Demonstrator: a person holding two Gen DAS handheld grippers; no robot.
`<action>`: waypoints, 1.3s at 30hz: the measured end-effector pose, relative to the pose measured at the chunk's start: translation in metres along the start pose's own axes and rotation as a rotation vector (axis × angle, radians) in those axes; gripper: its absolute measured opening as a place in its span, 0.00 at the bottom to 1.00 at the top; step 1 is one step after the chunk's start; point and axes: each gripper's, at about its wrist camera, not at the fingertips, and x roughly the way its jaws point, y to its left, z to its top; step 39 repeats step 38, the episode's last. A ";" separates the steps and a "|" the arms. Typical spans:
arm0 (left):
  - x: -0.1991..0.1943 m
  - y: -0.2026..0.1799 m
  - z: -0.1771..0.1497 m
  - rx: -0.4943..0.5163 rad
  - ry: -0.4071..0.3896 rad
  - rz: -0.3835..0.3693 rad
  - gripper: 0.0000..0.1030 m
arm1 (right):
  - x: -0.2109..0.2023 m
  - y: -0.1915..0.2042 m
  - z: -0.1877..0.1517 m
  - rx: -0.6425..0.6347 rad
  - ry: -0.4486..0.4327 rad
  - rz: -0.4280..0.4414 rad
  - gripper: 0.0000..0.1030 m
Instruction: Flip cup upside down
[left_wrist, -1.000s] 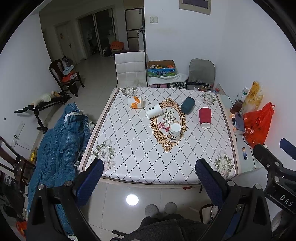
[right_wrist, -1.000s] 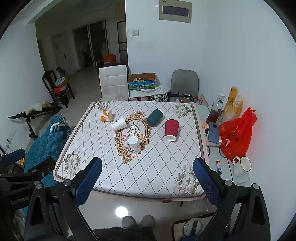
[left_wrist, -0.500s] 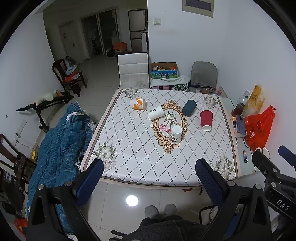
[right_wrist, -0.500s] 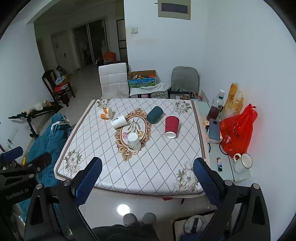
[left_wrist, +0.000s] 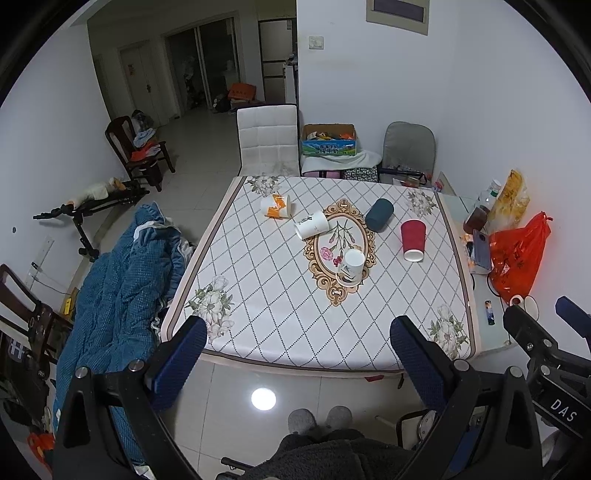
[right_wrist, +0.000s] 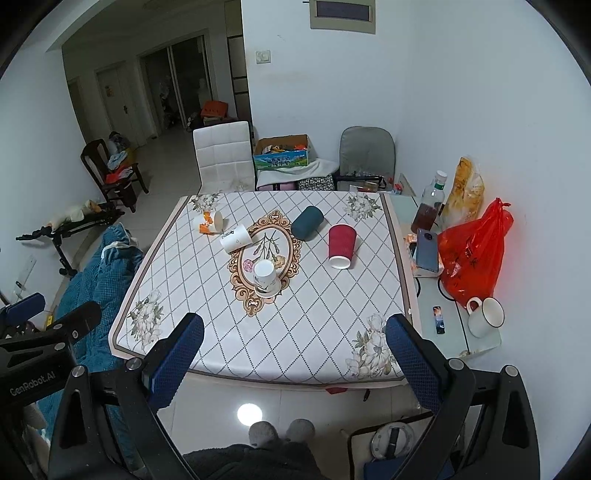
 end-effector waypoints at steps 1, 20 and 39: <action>0.000 0.002 -0.001 -0.004 -0.001 0.003 0.99 | 0.000 0.000 0.000 0.001 0.001 0.003 0.98; 0.000 0.004 -0.004 -0.019 -0.009 0.002 0.99 | -0.001 0.000 -0.001 0.003 0.001 -0.001 0.98; -0.003 -0.001 -0.009 -0.018 -0.021 -0.002 0.99 | 0.000 0.000 -0.007 0.008 0.007 0.001 0.98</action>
